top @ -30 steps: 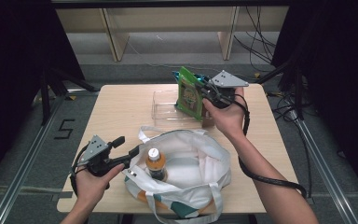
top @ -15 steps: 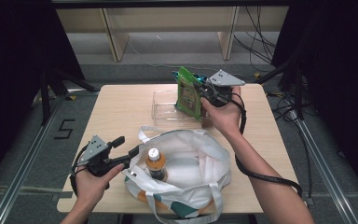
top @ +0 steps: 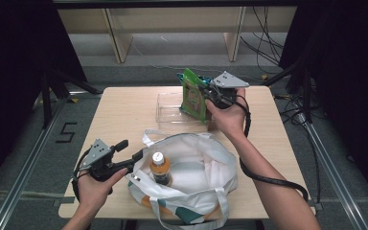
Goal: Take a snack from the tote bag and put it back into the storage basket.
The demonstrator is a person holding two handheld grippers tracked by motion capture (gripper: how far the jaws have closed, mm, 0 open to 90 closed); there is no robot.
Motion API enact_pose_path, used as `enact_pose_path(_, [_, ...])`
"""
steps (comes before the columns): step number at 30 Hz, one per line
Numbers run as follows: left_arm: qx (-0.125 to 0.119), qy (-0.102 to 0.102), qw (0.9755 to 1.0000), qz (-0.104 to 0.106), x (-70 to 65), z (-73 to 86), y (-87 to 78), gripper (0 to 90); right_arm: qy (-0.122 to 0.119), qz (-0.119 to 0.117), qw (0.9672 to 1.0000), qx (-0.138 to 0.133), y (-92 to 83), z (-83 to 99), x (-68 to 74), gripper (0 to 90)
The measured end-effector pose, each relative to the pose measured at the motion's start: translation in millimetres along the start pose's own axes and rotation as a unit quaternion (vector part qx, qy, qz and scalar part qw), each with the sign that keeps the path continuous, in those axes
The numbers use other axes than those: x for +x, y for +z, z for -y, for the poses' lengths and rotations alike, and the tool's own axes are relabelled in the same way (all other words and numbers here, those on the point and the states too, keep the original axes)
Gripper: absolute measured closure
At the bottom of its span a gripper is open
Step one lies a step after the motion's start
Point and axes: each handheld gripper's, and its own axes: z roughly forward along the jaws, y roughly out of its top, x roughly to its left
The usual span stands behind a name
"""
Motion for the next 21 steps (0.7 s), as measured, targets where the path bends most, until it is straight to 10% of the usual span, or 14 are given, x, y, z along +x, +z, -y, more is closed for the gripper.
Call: enact_pose_path(21, [0.0, -0.001, 1.0, -0.001, 0.2, 0.1, -0.3, 29.9, 0.002, 0.009, 0.9999, 0.006, 13.0, 3.6, -2.9, 90.0])
